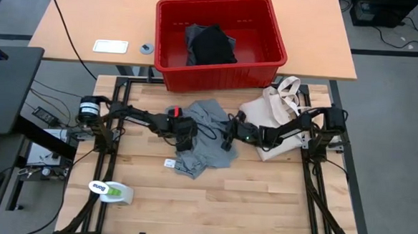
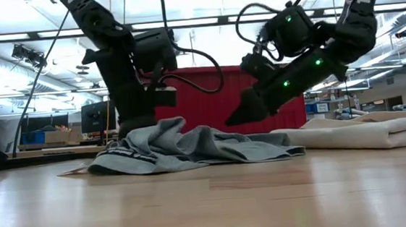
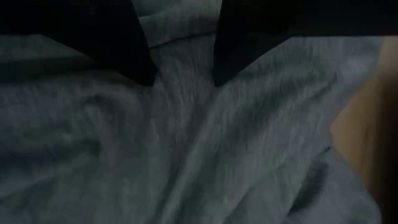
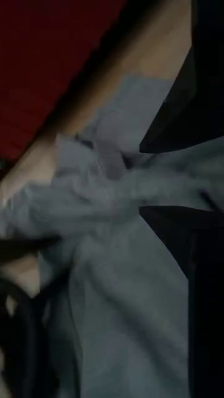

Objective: Fold Laundry from Bin
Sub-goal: Fold the gray shirt

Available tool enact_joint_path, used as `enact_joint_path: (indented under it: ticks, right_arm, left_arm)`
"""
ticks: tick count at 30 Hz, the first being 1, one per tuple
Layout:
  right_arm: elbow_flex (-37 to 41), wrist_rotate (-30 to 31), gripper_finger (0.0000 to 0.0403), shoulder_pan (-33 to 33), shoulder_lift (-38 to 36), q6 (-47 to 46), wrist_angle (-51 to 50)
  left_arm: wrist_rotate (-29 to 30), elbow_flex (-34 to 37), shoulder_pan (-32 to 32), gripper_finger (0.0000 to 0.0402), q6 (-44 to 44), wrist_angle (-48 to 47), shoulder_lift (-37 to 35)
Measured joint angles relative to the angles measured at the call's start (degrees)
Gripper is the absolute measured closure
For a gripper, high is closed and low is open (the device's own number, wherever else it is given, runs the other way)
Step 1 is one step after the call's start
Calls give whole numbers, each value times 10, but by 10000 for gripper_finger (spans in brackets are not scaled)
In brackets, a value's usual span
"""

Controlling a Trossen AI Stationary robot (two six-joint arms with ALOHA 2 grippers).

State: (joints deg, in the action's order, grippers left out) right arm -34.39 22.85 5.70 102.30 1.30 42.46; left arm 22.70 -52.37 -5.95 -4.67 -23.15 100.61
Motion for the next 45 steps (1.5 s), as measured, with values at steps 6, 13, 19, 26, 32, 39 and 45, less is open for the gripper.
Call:
enact_joint_path:
  ticks: [6,13,19,26,32,39,45]
  right_arm:
    - [-1,-77,247,44,0,-35,-80]
    - [-2,-88,247,30,-2,-43,-186]
    - [1,-49,247,4,-48,-47,-258]
    - [0,-40,247,-38,-176,-37,-237]
    - [-1,-197,247,-108,-173,-62,-173]
    - [0,-97,247,-196,-35,-68,-30]
    - [-11,-94,247,-185,65,-109,-2]
  left_arm:
    - [4,1,72,219,-98,-55,-13]
    - [-74,5,193,219,-158,-56,-50]
    - [-111,-13,240,219,-114,1,-94]
    - [-7,-28,209,219,-31,48,-115]
    - [-1,-25,112,219,30,51,-83]
    - [-65,-25,-12,219,118,62,-36]
    - [-143,-25,-84,219,150,129,3]
